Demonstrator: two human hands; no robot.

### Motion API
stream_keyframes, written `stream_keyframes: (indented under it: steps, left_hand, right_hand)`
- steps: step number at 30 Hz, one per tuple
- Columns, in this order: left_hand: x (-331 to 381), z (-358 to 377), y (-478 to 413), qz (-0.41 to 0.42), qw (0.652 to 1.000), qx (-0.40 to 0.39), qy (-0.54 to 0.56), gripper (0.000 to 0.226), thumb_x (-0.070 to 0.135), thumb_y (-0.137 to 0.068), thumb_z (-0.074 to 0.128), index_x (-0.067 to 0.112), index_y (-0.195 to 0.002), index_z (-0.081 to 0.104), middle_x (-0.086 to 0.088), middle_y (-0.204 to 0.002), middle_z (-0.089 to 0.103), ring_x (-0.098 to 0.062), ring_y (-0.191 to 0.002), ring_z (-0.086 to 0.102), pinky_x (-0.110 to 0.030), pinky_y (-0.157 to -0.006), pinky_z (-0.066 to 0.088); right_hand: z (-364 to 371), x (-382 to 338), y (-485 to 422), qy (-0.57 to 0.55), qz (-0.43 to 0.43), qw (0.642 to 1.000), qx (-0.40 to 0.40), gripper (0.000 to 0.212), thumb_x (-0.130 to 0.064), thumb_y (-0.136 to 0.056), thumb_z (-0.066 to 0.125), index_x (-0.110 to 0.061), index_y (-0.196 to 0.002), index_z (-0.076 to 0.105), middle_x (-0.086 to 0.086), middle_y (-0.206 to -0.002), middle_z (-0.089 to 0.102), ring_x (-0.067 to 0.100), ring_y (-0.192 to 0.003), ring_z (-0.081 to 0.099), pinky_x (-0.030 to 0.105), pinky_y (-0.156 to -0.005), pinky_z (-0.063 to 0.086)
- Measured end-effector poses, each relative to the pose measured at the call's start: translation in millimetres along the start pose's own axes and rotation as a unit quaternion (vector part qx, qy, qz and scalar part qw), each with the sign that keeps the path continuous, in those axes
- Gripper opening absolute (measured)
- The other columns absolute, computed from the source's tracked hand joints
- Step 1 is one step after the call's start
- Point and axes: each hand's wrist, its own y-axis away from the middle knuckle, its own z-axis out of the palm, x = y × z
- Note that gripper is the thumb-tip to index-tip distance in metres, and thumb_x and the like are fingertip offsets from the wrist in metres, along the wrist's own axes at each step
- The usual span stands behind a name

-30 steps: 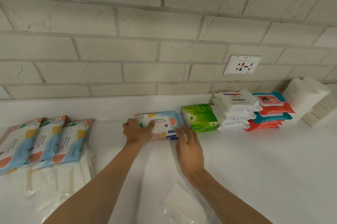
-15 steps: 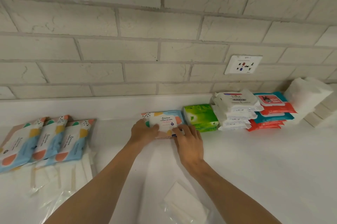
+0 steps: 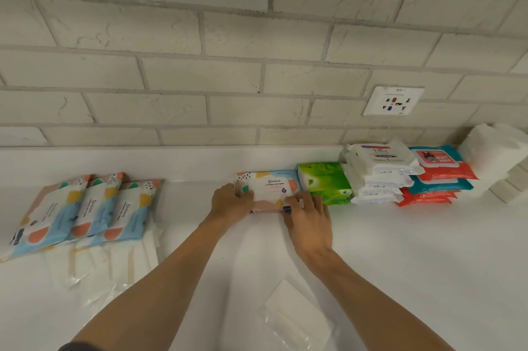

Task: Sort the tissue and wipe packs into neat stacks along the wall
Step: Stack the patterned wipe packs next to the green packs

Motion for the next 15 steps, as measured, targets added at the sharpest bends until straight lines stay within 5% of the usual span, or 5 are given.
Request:
stream_keyframes:
  steps: [2, 6, 15]
  left_hand:
    - [-2, -5, 6, 0.008, 1.0, 0.012, 0.027, 0.017, 0.033, -0.093, 0.057, 0.019, -0.083, 0.054, -0.003, -0.094, 0.064, -0.021, -0.086, 0.059, -0.03, -0.069, 0.048]
    - [-7, -28, 20, 0.035, 0.998, 0.044, 0.042, 0.043, 0.031, -0.092, 0.061, 0.013, -0.13, 0.054, 0.001, -0.11, 0.055, -0.015, -0.099, 0.052, -0.023, -0.077, 0.038]
    - [-47, -116, 46, 0.107, 0.984, 0.143, 0.007, 0.015, 0.019, -0.09, 0.062, 0.02, -0.104, 0.068, 0.006, -0.1, 0.065, -0.016, -0.092, 0.063, -0.025, -0.081, 0.048]
  right_hand:
    - [-3, -4, 3, 0.004, 0.0, 1.0, 0.011, 0.028, -0.026, -0.069, 0.085, -0.016, -0.091, 0.072, 0.008, -0.1, 0.068, 0.031, -0.085, 0.063, 0.04, -0.067, 0.055]
    - [-16, -27, 7, -0.047, 0.004, 0.999, 0.017, 0.016, -0.022, -0.077, 0.075, -0.016, -0.092, 0.07, 0.01, -0.105, 0.067, 0.034, -0.088, 0.062, 0.04, -0.071, 0.053]
    - [-48, -137, 21, -0.333, -0.002, 0.942, -0.052, 0.011, -0.015, -0.088, 0.06, -0.015, -0.096, 0.067, 0.002, -0.097, 0.066, 0.018, -0.088, 0.058, 0.033, -0.079, 0.052]
